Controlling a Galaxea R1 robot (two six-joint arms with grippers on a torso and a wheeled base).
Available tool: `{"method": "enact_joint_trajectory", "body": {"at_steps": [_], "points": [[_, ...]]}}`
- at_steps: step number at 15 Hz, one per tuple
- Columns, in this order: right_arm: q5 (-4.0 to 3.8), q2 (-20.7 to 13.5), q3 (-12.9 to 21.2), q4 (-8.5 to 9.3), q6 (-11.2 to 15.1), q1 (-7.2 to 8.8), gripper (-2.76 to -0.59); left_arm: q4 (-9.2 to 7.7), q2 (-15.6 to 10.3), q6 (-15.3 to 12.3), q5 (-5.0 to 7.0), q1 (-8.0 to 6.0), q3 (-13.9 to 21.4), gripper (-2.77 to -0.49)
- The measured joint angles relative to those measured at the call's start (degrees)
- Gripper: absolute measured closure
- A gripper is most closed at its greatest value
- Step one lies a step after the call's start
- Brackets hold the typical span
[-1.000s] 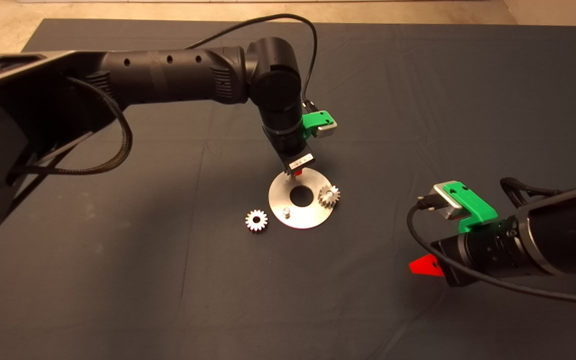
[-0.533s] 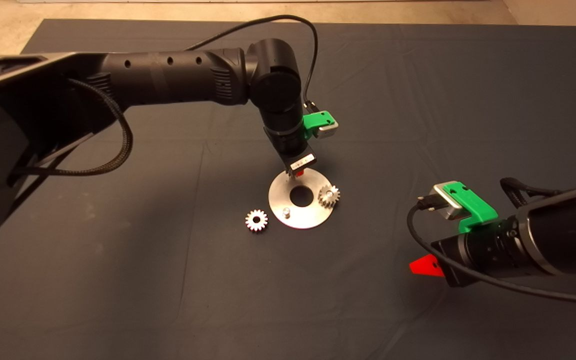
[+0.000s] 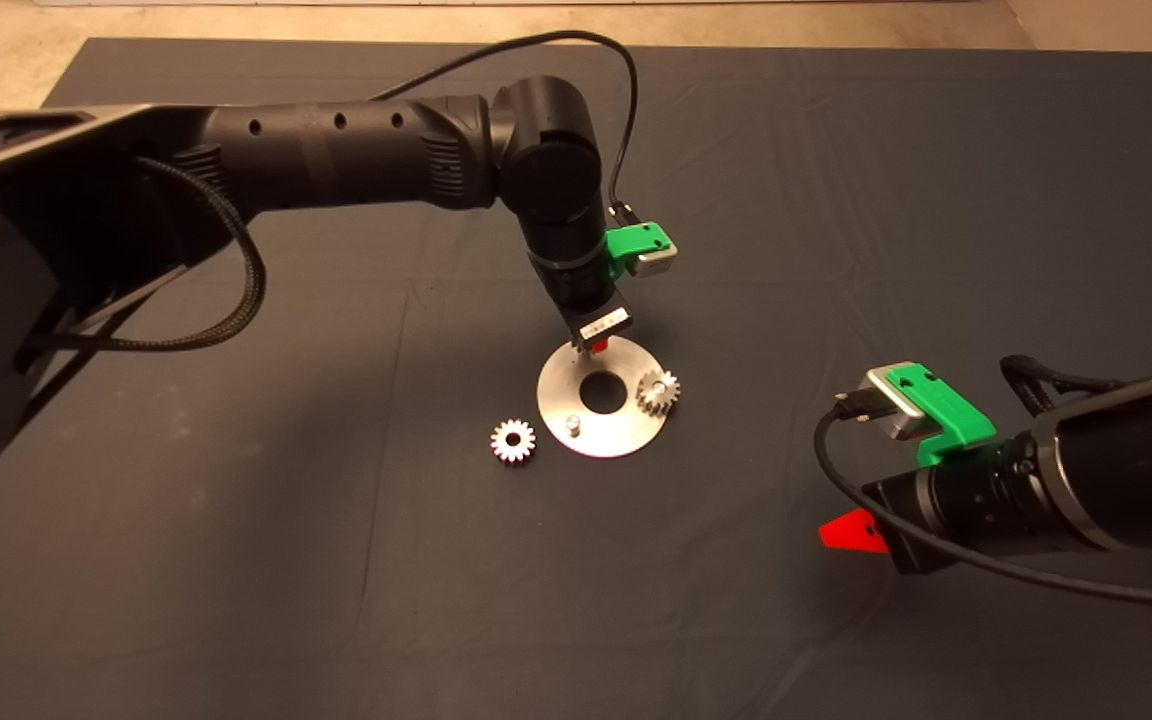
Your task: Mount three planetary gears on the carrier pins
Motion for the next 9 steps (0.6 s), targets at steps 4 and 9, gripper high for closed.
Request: {"method": "enact_joint_trajectory", "body": {"at_steps": [4,9], "points": [[0.00,0.00,0.00,0.00,0.00,0.00,-1.60,-0.02,0.09,0.01,0.25,-0.02,0.00,-0.77],[0.00,0.00,0.00,0.00,0.00,0.00,-1.60,-0.50,0.09,0.01,0.22,-0.04,0.00,-0.77]]}}
